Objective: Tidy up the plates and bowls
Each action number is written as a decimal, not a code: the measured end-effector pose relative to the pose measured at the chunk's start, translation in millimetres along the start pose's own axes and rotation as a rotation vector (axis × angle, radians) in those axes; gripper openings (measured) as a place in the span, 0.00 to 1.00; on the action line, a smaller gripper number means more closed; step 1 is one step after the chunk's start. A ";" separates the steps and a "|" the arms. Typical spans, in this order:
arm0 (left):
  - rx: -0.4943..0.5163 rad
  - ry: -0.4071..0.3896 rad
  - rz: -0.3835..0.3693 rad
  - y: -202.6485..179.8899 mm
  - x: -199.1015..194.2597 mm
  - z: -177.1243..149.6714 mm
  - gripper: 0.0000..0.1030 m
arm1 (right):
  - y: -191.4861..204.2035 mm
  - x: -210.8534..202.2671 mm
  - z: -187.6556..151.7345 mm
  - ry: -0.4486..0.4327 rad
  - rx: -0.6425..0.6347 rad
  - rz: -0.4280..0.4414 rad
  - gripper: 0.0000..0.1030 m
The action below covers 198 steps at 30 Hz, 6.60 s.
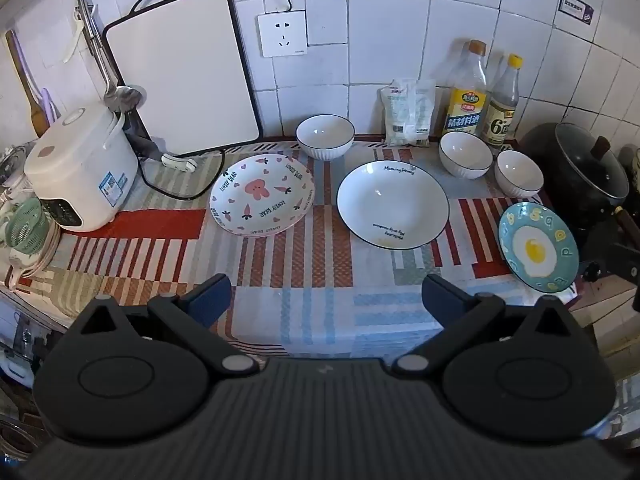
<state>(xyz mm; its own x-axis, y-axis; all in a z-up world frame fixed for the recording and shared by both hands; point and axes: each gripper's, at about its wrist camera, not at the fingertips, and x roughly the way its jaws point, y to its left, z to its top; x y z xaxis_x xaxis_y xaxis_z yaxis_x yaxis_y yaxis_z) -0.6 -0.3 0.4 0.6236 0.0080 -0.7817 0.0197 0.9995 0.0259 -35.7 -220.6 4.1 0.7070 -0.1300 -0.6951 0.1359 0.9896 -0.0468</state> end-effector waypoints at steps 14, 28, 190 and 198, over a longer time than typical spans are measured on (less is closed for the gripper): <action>-0.003 -0.076 -0.017 -6.6 -1.6 -1.8 0.99 | 2.5 5.9 3.4 0.004 -0.003 -0.003 0.95; 0.020 -0.103 -0.035 -2.8 -2.9 -12.1 1.00 | 2.6 8.8 -2.7 0.022 -0.006 0.004 0.95; 0.160 0.340 -0.188 -48.4 242.9 1.1 0.41 | 4.1 255.0 -30.5 0.255 -0.006 0.315 0.56; 0.230 0.290 -0.181 -46.8 192.2 1.2 0.53 | -4.1 204.0 -35.9 0.195 -0.005 0.311 0.65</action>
<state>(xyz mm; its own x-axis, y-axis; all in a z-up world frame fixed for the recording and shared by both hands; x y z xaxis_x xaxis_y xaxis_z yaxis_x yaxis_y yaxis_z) 119.3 -45.6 -150.3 0.3484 -0.1259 -0.9289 0.3039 0.9526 -0.0152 83.1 -249.0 -163.2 0.5684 0.1910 -0.8003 -0.0682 0.9803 0.1855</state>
